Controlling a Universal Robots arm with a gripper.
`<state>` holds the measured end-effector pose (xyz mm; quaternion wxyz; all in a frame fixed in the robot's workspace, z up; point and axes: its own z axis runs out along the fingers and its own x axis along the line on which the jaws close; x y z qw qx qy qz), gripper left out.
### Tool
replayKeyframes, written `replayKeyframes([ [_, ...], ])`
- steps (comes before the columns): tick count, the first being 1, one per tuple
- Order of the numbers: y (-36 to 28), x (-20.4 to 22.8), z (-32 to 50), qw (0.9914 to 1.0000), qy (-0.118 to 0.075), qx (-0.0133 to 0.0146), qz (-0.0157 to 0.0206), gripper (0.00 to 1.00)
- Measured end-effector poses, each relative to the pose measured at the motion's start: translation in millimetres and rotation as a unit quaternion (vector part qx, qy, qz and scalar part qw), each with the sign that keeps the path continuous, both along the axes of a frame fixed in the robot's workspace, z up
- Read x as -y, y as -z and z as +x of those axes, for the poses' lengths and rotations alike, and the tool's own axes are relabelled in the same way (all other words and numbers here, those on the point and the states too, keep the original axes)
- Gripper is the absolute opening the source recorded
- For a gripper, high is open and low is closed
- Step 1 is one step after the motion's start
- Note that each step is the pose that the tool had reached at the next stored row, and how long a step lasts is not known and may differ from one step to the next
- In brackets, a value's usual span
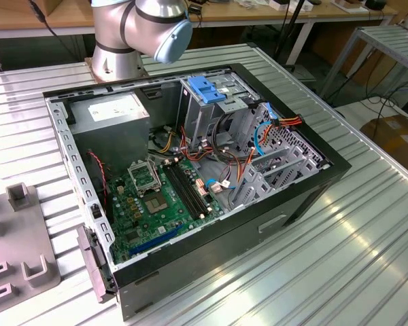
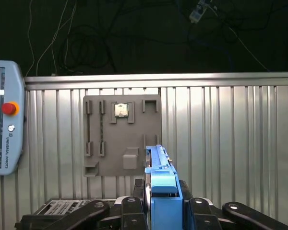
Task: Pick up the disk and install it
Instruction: 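Pick up the disk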
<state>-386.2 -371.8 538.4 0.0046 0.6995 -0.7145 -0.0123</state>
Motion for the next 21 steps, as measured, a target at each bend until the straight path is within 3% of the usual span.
replayKeyframes([
  [21, 0.0, 0.0, 27.6, 1.0, 0.0, 0.0, 0.0, 0.37],
])
